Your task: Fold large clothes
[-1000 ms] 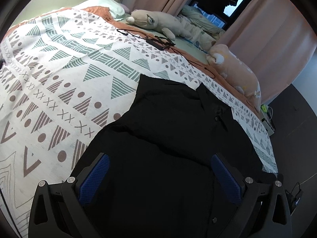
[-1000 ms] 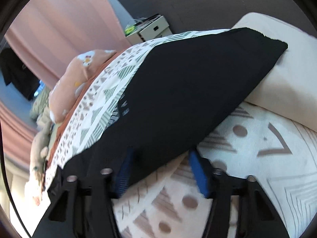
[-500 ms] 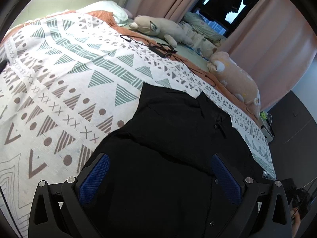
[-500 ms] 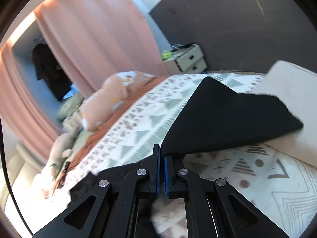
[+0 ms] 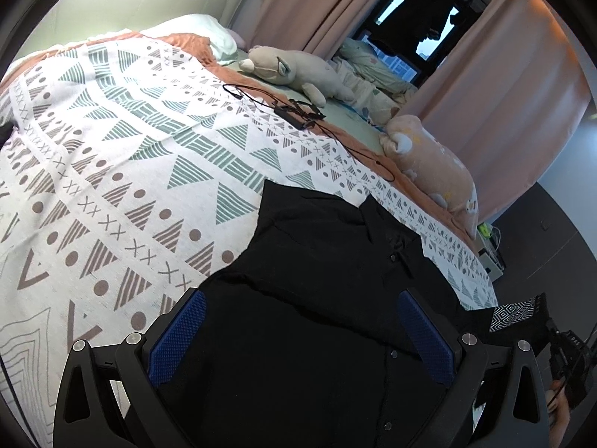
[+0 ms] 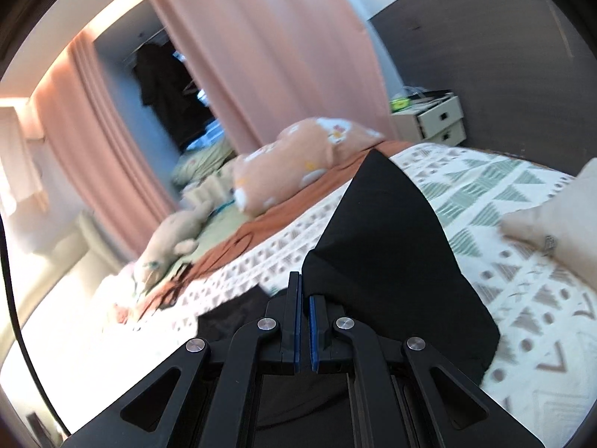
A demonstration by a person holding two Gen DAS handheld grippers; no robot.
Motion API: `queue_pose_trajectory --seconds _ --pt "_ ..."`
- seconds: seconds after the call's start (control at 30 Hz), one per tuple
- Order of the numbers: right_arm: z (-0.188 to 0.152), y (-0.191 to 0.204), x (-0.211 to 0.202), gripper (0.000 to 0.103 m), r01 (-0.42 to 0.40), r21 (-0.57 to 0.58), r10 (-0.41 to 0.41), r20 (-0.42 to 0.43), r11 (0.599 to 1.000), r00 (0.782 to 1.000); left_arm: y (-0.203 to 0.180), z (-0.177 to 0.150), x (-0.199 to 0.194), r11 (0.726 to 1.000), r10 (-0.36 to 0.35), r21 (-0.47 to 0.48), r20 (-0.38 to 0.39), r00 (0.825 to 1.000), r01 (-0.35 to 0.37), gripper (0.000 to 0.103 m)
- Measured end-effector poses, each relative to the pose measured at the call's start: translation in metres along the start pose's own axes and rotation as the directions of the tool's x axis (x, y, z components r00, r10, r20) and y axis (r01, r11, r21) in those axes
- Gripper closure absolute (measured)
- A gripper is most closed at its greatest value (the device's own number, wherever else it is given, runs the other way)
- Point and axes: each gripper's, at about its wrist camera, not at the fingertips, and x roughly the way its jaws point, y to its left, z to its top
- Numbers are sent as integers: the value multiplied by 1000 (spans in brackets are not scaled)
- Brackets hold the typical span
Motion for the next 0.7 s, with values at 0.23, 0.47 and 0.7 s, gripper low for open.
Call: queue_pose_trajectory --seconds 0.23,0.47,0.7 --pt "-45 41 51 98 -107 -10 104 -168 994 980 14 8 -2 998 -25 -54 -6 1000 24 1" --pt "-118 56 125 44 -57 -4 48 -487 998 872 12 8 -3 998 -34 -44 -4 999 34 1" --pt "-127 34 115 40 -6 -2 4 -510 1000 860 9 5 0 999 -35 -34 -10 999 35 1"
